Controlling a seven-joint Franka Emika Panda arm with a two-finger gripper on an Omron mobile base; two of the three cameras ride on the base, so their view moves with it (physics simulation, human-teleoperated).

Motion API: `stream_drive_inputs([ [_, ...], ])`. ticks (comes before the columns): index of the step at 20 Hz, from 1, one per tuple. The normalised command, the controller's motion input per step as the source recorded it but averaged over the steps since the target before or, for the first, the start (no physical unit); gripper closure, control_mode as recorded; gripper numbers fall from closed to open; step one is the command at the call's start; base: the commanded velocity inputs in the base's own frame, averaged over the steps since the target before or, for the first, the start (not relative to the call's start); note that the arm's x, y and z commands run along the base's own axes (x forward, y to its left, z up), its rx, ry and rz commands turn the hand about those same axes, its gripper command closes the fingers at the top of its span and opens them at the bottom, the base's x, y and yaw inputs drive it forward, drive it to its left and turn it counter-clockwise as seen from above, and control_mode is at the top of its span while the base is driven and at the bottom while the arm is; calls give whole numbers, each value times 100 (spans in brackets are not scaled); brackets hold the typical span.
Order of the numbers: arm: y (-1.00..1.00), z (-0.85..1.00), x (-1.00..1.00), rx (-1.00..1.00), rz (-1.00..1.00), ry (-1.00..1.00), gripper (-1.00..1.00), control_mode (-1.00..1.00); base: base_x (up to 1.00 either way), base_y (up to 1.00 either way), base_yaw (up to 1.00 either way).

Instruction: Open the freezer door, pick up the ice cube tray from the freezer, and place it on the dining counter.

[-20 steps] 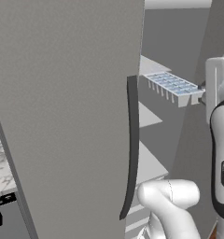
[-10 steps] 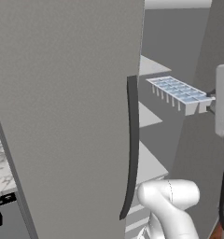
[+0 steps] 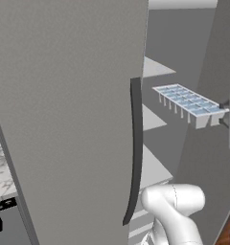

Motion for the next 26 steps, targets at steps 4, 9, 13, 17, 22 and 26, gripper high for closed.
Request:
stream_drive_inputs([
  [4,9,0,-9,0,0,0,100,-100,0,0,0],
  [9,0,0,-3,0,0,0,100,100,-27,0,0],
  [13,0,0,0,0,0,0,100,100,-62,0,0],
  [17,0,0,0,0,0,0,100,100,-81,0,0],
  [22,0,0,0,0,0,0,100,100,-84,6,3],
  [26,0,0,0,0,0,0,100,100,-82,23,14],
])
